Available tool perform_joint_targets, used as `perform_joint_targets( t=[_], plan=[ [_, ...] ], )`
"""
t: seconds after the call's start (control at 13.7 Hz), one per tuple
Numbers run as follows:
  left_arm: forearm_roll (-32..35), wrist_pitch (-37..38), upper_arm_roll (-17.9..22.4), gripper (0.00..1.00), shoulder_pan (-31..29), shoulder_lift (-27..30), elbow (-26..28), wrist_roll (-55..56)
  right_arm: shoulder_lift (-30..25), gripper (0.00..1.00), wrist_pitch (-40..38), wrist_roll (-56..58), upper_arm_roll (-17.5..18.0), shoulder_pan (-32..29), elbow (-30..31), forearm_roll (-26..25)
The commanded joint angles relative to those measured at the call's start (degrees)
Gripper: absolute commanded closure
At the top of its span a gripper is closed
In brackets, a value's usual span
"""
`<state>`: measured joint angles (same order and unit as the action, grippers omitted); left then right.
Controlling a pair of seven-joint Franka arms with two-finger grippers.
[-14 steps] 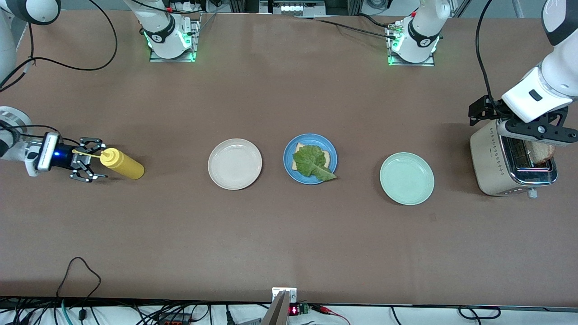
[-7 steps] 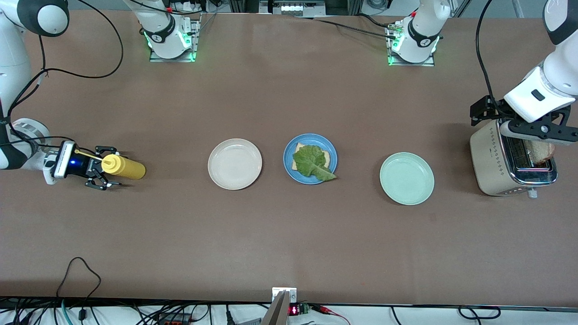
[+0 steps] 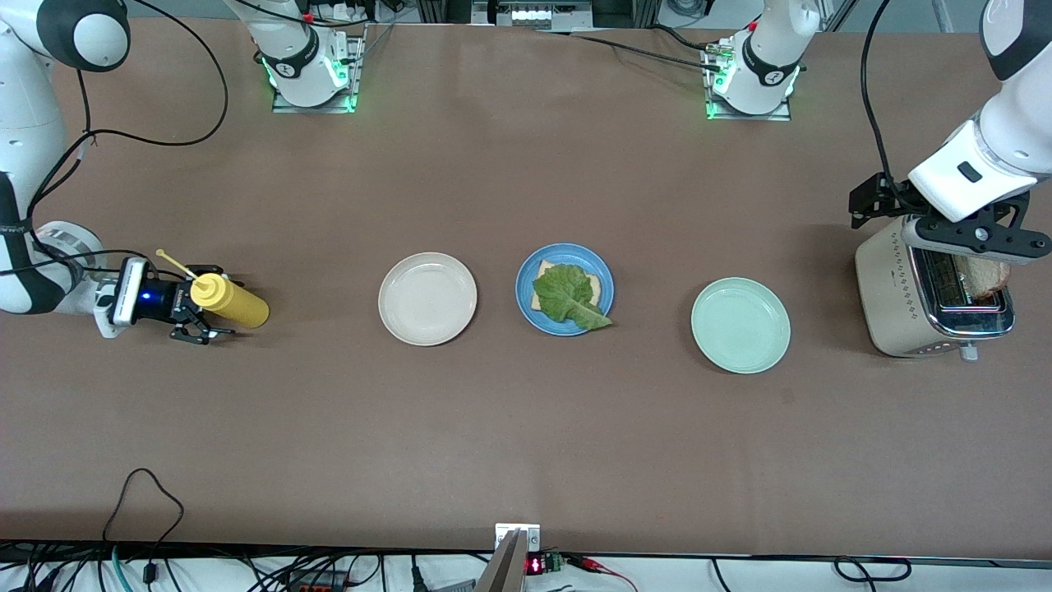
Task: Make sandwich in blue plate with both arms
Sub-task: 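Grasp the yellow mustard bottle with the right gripper and lift it, then carry the mustard over the blue plate and tilt it over the lettuce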
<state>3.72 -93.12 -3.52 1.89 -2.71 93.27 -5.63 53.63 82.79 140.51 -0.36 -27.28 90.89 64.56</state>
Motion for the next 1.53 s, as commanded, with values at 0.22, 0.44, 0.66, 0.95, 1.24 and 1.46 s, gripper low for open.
perform_joint_targets(
  t=[0.22,0.44,0.66,0.95,1.24,1.46],
  plan=[
    [-1.2,-0.7,0.7,0.00,1.0,1.0,0.7,0.4,0.6,0.16,-1.8,0.6,0.3,1.6,-1.1,1.1],
    [-1.3,-0.7,0.7,0.00,1.0,1.0,0.7,0.4,-0.8,0.64,-1.5,0.0,0.2,2.5,-1.3,0.4],
    [-1.3,-0.7,0.7,0.00,1.0,1.0,0.7,0.4,-4.7,0.69,-0.1,-3.5,-0.4,7.5,-1.4,0.3],
    [-1.3,-0.7,0.7,0.00,1.0,1.0,0.7,0.4,-11.0,0.69,6.8,-17.2,-0.4,15.8,-4.0,-2.2],
    [-1.3,-0.6,0.7,0.00,1.0,1.0,0.7,0.4,-14.4,0.67,14.1,-29.6,-0.5,24.6,-9.2,-7.9],
    [-1.3,-0.5,0.7,0.00,1.0,1.0,0.7,0.4,-14.4,0.67,17.8,-39.6,-0.5,30.6,-14.9,-15.8]
  ],
)
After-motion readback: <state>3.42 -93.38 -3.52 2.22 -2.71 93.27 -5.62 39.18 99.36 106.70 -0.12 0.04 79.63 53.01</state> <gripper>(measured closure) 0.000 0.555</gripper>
